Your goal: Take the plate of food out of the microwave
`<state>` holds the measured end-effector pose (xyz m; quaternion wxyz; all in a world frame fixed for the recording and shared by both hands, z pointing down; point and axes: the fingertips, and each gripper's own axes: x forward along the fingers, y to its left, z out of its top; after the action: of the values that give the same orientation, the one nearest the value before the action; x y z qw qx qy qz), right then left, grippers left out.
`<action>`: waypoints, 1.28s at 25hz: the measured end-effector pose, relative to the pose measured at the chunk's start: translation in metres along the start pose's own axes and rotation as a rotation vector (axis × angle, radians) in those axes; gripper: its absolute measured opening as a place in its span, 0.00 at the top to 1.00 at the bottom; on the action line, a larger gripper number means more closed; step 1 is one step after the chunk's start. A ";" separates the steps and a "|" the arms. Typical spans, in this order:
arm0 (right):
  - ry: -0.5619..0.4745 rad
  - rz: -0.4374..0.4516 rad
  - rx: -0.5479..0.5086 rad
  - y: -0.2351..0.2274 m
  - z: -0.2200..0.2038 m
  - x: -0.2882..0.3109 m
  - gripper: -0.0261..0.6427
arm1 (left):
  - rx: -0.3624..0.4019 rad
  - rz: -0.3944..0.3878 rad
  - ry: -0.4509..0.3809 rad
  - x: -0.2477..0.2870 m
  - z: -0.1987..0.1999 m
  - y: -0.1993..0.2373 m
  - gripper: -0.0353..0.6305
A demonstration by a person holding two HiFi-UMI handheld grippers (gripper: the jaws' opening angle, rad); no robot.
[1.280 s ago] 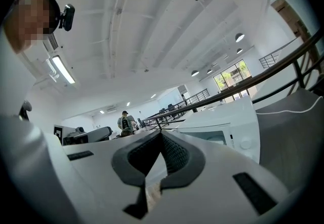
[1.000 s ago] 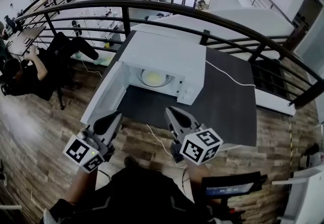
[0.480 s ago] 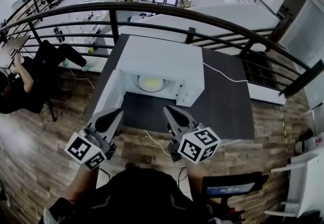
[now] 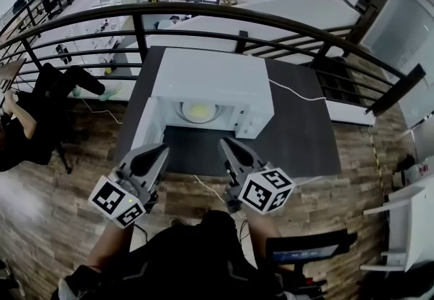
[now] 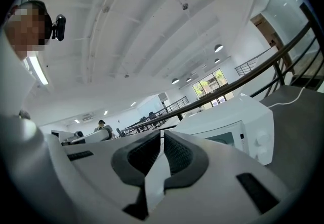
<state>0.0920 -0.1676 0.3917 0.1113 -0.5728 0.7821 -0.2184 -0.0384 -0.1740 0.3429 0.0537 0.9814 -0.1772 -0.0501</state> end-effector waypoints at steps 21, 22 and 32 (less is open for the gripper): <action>0.093 -0.012 0.291 -0.115 -0.058 0.095 0.85 | -0.007 0.184 0.053 0.041 -0.011 0.070 0.94; 0.101 -0.014 0.310 -0.120 -0.062 0.100 0.85 | -0.006 0.190 0.058 0.043 -0.012 0.072 0.94; 0.193 -0.042 0.638 -0.172 -0.128 0.140 0.72 | -0.008 0.243 0.137 0.054 -0.036 0.092 0.94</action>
<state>0.1388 -0.3149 0.5961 0.2057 -0.5019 0.6692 -0.5079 -0.0152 -0.2758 0.3859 0.0752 0.9537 -0.2903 0.0230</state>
